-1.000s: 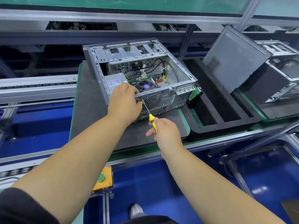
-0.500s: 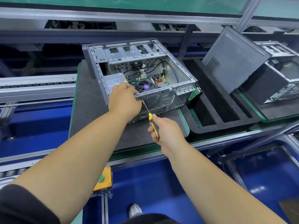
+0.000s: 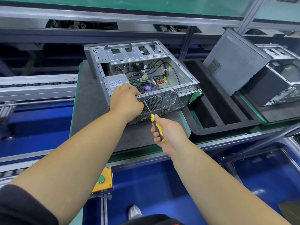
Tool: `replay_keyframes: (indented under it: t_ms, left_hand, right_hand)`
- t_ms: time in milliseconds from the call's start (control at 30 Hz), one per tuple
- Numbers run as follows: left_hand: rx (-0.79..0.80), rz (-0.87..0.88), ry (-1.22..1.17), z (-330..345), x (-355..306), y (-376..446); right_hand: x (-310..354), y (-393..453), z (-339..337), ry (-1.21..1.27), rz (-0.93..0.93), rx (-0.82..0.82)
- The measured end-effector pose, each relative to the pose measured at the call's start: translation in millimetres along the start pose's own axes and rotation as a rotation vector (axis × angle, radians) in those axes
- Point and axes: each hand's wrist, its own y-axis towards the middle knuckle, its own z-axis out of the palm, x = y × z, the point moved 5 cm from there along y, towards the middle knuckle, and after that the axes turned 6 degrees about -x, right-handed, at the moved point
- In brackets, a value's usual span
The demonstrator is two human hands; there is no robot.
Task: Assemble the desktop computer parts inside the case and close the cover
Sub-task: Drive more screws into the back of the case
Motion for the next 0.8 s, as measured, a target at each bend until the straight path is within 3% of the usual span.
replay_keyframes:
  t_ms: [133,367,500,633,800]
  left_hand:
    - [0.022,0.015,0.001,-1.5,0.0,-0.1]
    - [0.034,0.024,-0.002,-2.8,-0.6,-0.8]
    - [0.035,0.023,-0.005,-3.0,-0.8,-1.0]
    - [0.038,0.028,-0.002,-3.2,-0.5,-0.8]
    - [0.039,0.026,0.006,-2.6,-0.3,-1.3]
  right_hand:
    - [0.0,3.7,1.1,-0.068,0.079,0.005]
    - [-1.9,3.2,-1.0,0.090,0.064,0.067]
    - [0.6,4.0,-3.6,-0.022,-0.019,0.011]
    - [0.9,6.0,0.8,-0.149,0.032,-0.001]
    - [1.2,10.2,-1.8,-0.053,0.086,0.053]
